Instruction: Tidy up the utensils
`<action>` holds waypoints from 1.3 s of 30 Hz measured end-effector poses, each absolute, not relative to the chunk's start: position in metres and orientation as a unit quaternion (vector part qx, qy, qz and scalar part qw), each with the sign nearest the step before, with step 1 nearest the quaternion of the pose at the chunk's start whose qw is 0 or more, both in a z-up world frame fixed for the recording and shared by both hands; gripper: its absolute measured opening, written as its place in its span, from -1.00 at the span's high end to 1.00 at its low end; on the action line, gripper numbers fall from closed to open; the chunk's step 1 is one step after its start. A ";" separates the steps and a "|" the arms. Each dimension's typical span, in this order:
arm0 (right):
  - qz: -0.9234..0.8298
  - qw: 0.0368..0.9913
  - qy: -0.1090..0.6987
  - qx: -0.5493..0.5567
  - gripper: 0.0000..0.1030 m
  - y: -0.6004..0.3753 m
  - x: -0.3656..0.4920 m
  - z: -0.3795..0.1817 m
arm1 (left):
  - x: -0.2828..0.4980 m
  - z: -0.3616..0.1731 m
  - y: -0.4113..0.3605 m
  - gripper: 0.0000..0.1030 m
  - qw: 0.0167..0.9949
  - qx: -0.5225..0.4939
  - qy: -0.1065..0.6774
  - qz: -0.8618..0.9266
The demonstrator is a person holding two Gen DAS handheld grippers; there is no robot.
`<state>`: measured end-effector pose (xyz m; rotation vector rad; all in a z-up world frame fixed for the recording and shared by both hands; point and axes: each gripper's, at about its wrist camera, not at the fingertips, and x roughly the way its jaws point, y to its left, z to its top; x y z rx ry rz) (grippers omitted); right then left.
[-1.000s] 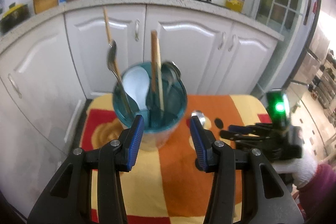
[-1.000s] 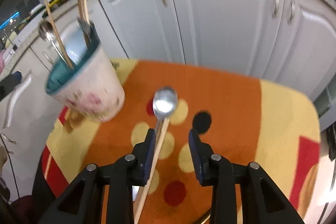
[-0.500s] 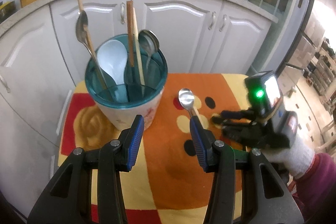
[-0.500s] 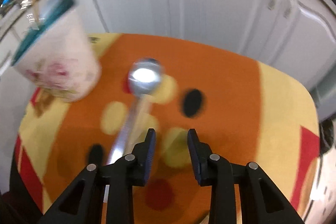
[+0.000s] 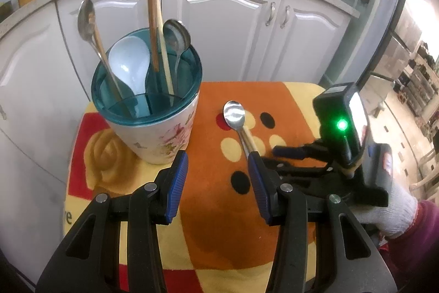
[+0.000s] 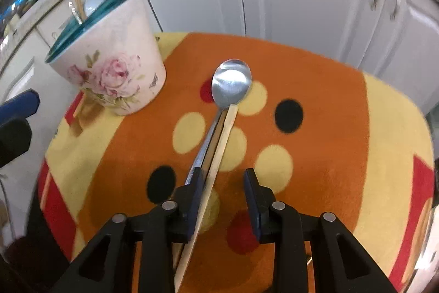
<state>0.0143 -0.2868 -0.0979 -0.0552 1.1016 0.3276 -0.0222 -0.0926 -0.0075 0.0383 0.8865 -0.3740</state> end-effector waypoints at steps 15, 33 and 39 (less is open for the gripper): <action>0.188 0.824 0.535 -0.010 0.45 -0.304 -0.006 -0.089 | -0.022 -0.015 -0.106 0.14 0.876 0.017 0.440 -0.195; 0.190 0.825 0.533 0.008 0.41 -0.315 -0.014 -0.087 | -0.023 -0.024 -0.110 0.13 0.869 0.016 0.454 -0.198; 0.089 0.843 0.525 -0.079 0.39 -0.332 -0.012 -0.095 | -0.022 -0.028 -0.101 0.14 0.868 0.014 0.459 -0.187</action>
